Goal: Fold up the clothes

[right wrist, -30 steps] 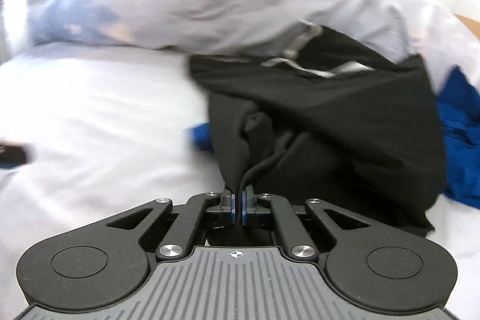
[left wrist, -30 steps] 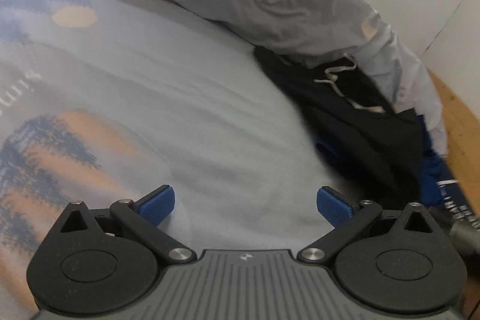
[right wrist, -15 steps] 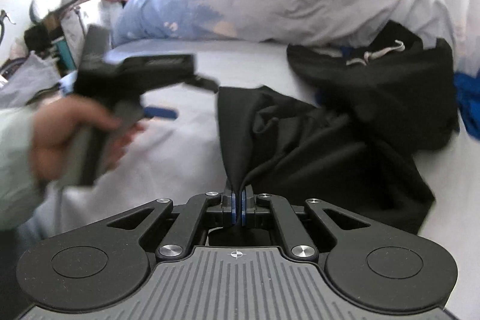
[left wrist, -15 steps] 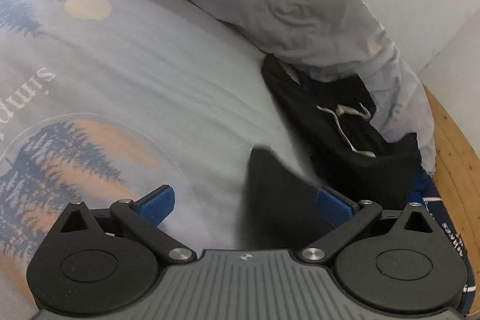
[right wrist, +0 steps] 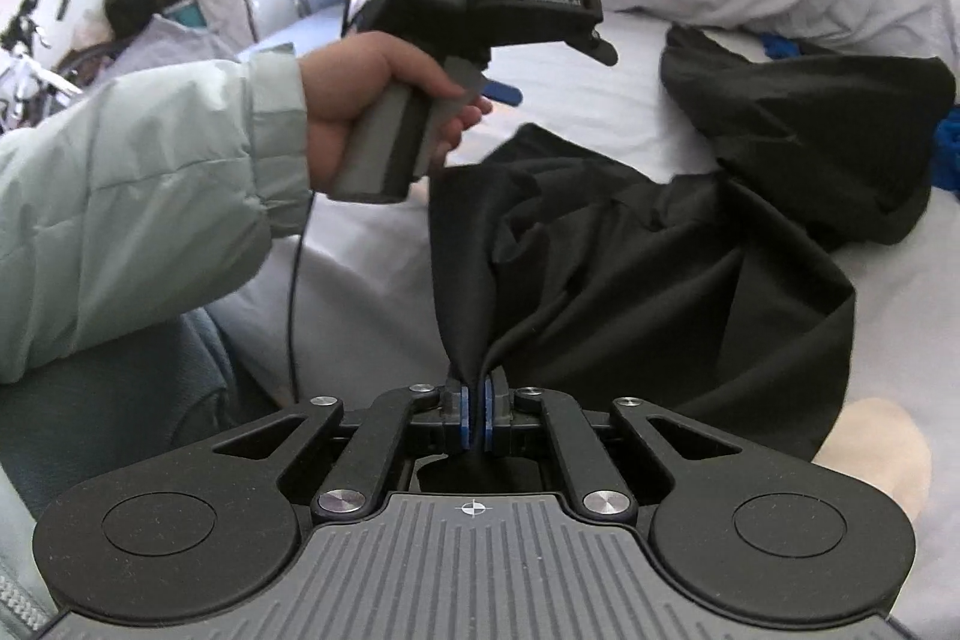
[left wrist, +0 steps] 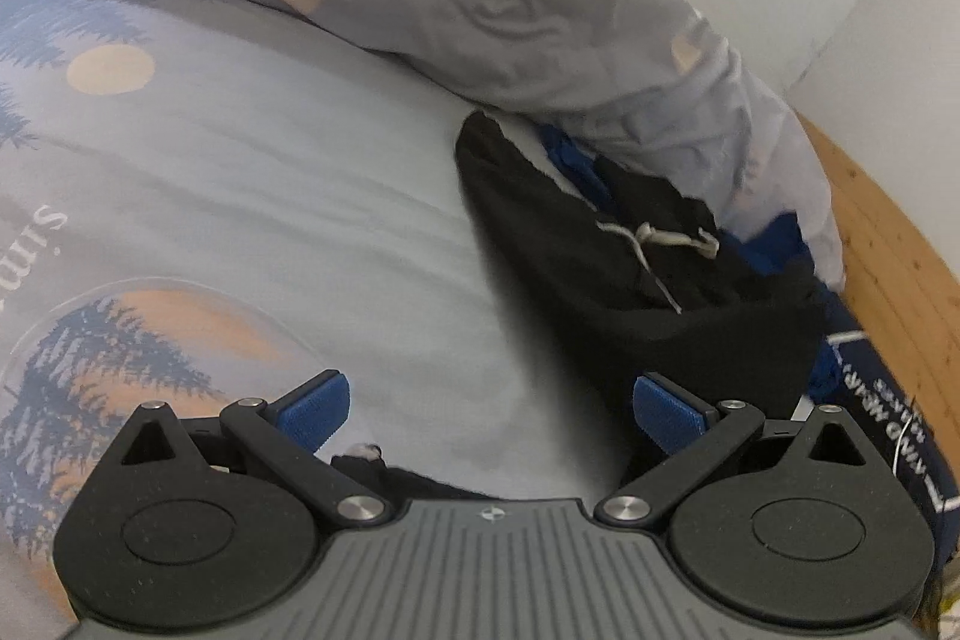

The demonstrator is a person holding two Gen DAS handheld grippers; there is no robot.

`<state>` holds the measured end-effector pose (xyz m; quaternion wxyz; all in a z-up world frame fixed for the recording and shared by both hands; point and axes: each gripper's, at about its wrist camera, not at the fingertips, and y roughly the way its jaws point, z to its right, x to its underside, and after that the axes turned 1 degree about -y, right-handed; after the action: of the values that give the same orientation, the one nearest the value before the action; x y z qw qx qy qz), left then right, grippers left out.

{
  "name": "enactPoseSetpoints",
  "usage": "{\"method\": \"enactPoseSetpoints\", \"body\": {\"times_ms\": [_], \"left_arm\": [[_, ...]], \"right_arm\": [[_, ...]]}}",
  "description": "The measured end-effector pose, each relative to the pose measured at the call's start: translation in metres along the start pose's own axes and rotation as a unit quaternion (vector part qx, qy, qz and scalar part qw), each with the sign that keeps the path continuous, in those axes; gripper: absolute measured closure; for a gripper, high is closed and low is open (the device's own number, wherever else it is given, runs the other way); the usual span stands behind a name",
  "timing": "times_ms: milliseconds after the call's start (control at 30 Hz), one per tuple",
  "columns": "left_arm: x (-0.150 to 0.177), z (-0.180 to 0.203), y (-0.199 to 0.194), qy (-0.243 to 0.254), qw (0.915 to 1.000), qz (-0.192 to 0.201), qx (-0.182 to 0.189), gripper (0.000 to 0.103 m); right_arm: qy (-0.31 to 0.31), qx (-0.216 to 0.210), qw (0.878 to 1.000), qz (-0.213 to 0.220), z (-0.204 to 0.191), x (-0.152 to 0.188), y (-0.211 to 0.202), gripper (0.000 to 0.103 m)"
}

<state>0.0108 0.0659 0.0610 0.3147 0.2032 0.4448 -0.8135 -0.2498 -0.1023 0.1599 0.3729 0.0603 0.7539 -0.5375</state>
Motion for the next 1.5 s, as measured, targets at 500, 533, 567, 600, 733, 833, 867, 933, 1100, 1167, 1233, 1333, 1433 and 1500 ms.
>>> {"method": "enactPoseSetpoints", "body": {"times_ms": [500, 533, 567, 600, 733, 833, 867, 933, 1100, 1167, 1233, 1333, 1433, 1500], "left_arm": [[-0.007, -0.010, -0.002, -0.024, 0.9995, -0.002, 0.019, 0.000], [-0.008, -0.011, -0.002, -0.027, 0.9994, -0.002, 0.021, 0.000], [-0.009, -0.012, -0.002, -0.029, 0.9993, -0.002, 0.022, 0.000], [-0.009, -0.012, -0.002, -0.031, 0.9992, -0.002, 0.024, 0.000], [-0.010, -0.011, -0.002, -0.034, 0.9990, -0.002, 0.030, 0.000], [-0.011, -0.010, -0.004, -0.032, 0.9988, -0.001, 0.037, 0.000], [-0.012, -0.011, -0.004, -0.032, 0.9987, 0.000, 0.039, 0.000], [-0.013, -0.011, -0.005, -0.034, 0.9985, 0.001, 0.042, 0.000], [-0.014, -0.010, -0.004, -0.036, 0.9975, 0.005, 0.060, 0.000], [-0.014, -0.008, -0.004, -0.033, 0.9973, 0.005, 0.066, 0.000], [-0.013, -0.006, -0.004, -0.029, 0.9971, 0.002, 0.071, 0.000], [-0.012, -0.002, -0.003, -0.023, 0.9966, -0.002, 0.079, 0.000], [-0.012, 0.001, -0.003, -0.017, 0.9961, -0.005, 0.087, 0.000], [-0.012, 0.002, -0.004, -0.009, 0.9957, -0.002, 0.092, 0.000]], "right_arm": [[0.027, 0.040, 0.997, 0.054, 0.035, -0.057, -0.028, 0.049], [0.019, 0.034, 0.997, 0.062, 0.033, -0.063, -0.031, 0.043], [0.010, 0.028, 0.997, 0.069, 0.030, -0.068, -0.033, 0.040], [0.001, 0.033, 0.996, 0.082, 0.026, -0.073, -0.035, 0.040], [-0.017, 0.102, 0.991, 0.091, 0.035, -0.089, -0.024, 0.031], [-0.021, 0.141, 0.985, 0.099, 0.060, -0.101, -0.006, 0.017], [-0.013, 0.152, 0.983, 0.103, 0.072, -0.106, 0.001, 0.010], [0.004, 0.173, 0.979, 0.110, 0.097, -0.115, 0.017, 0.007], [0.099, 0.209, 0.967, 0.107, 0.170, -0.133, 0.060, 0.006], [0.133, 0.221, 0.960, 0.105, 0.195, -0.138, 0.075, 0.005], [0.166, 0.236, 0.952, 0.103, 0.221, -0.141, 0.085, 0.004], [0.216, 0.247, 0.938, 0.111, 0.253, -0.147, 0.095, 0.004], [0.244, 0.263, 0.925, 0.121, 0.277, -0.155, 0.102, 0.004], [0.250, 0.282, 0.919, 0.115, 0.291, -0.161, 0.111, 0.003]]}}
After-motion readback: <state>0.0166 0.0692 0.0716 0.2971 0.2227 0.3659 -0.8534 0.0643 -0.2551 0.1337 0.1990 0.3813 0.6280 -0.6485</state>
